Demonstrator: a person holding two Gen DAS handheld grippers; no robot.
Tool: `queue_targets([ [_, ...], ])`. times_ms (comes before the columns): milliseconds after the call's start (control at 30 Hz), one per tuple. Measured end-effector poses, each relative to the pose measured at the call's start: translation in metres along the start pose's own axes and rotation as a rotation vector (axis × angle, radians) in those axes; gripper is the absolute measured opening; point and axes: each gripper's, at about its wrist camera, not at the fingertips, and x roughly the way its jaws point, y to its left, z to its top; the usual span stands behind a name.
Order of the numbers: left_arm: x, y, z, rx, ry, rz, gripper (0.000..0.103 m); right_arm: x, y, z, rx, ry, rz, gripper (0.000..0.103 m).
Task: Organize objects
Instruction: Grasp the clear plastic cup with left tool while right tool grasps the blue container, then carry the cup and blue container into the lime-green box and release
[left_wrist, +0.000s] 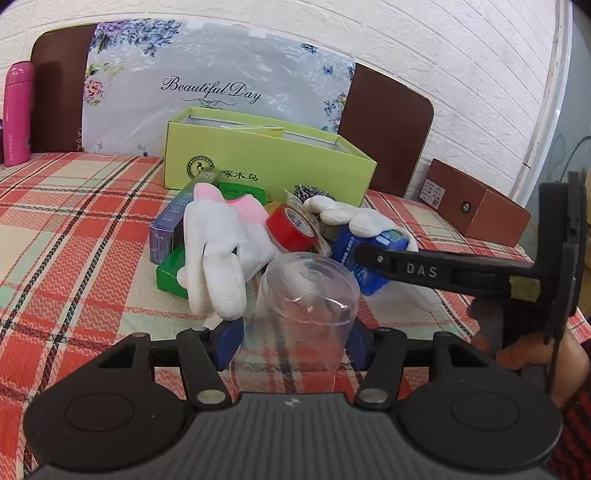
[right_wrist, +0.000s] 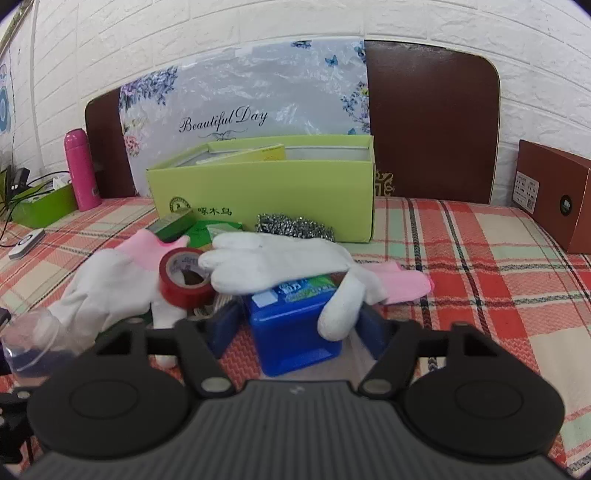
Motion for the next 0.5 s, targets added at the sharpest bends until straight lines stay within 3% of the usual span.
queue_targets([
  [333,0.010,-0.005,-0.005,-0.008,0.028,0.027,0.070,-0.077,-0.008,-0.045,0.162,0.015,0.063,0.060],
  [367,0.011,-0.006,-0.006,-0.007,0.033,0.017,0.068,-0.084,-0.010,-0.050,0.198,0.026,0.088,0.060],
  [400,0.011,-0.007,-0.006,-0.005,0.042,0.004,0.059,-0.089,-0.012,-0.052,0.225,0.031,0.117,0.060],
  [500,0.010,-0.012,-0.008,0.004,0.046,0.000,0.060,-0.096,-0.008,-0.053,0.201,0.017,0.125,0.063],
])
